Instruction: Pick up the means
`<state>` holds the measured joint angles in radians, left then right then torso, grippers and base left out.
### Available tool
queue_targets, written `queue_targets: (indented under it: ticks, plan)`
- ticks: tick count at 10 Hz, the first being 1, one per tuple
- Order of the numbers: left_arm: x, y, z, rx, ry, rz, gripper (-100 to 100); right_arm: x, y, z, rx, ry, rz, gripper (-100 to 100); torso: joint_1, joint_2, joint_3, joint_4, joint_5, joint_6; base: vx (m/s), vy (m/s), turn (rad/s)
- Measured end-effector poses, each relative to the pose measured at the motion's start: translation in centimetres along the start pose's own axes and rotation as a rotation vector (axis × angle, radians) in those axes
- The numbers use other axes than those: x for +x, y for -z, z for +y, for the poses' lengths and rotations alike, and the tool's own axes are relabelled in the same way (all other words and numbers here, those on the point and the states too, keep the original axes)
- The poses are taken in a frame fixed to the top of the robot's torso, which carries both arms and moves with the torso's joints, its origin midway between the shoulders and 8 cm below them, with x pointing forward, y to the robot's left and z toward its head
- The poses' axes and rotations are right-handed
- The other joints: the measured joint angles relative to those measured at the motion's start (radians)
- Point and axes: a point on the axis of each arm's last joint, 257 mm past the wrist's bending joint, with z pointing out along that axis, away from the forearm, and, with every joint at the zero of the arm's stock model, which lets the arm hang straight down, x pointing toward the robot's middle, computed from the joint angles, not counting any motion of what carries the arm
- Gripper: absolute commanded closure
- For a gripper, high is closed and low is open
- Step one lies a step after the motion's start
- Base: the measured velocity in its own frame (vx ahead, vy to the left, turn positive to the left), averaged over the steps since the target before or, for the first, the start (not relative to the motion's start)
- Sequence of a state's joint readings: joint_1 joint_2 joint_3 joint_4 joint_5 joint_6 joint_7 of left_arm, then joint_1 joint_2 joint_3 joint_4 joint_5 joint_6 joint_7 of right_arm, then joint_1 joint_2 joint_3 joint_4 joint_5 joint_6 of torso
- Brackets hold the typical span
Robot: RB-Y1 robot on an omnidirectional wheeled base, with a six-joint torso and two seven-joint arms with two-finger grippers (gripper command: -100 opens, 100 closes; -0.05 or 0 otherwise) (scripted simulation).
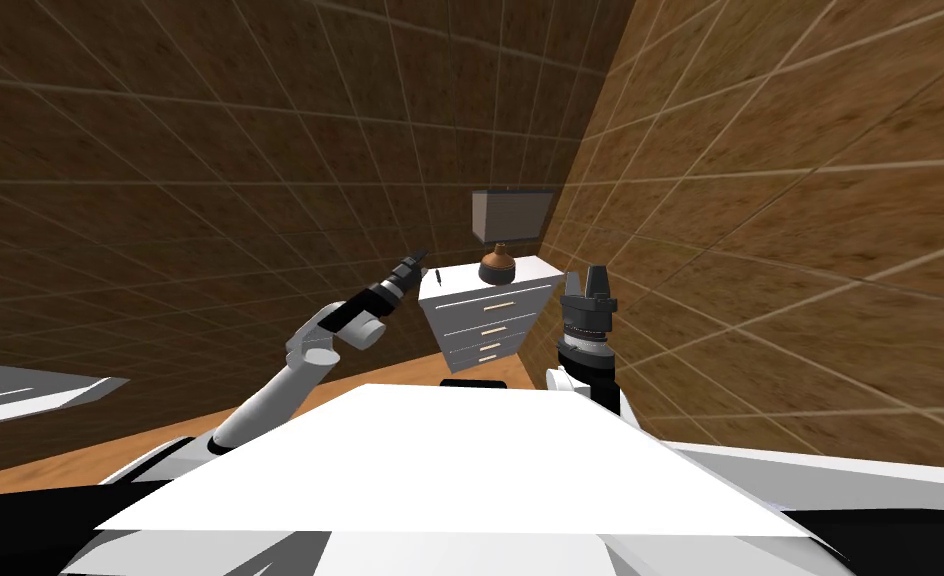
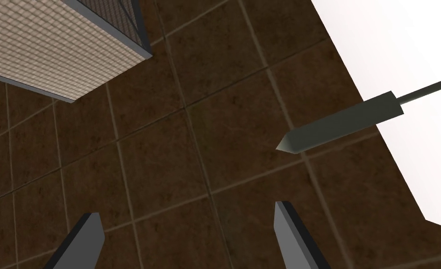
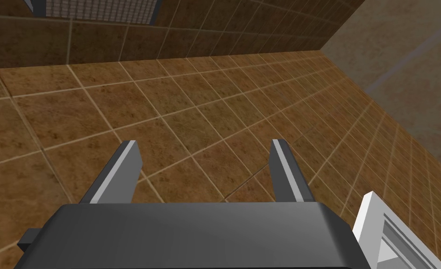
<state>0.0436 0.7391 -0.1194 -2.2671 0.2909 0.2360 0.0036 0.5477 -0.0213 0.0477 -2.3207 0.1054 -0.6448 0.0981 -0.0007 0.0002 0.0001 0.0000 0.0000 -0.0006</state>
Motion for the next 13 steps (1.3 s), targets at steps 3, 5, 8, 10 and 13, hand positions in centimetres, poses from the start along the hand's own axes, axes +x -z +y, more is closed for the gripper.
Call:
queue_targets:
  ticks: [3,5,8,10,13]
  plan:
    - [-0.3,-0.6,1.8,-0.085,-0.064,0.033,-100,0.0,0.0,0.0,0.0,0.0,0.0,0,-0.001,0.0,0.0,0.0,0.0,0.0,-0.011,-0.024,-0.062]
    - [-0.6,-0.8,2.9,-0.141,-0.109,0.05,-100,0.0,0.0,0.0,0.0,0.0,0.0,0,-0.002,0.0,0.0,0.0,0.0,0.0,-0.011,-0.031,-0.071]
    - [-1.1,-0.8,4.5,-0.222,-0.16,0.064,-100,0.0,0.0,0.0,0.0,0.0,0.0,0,-0.001,0.0,0.0,0.0,0.0,0.0,-0.007,-0.021,-0.047]
    - [-1.9,-1.0,6.0,-0.288,-0.205,0.073,-100,0.0,0.0,0.0,0.0,0.0,0.0,0,-0.002,0.001,0.0,0.0,0.0,0.0,-0.016,-0.04,-0.075]
    - [-3.3,-0.3,8.2,-0.389,-0.272,0.079,-100,0.0,0.0,0.0,0.0,0.0,0.0,0,-0.003,0.0,0.0,0.0,0.0,0.0,-0.004,-0.041,-0.046]
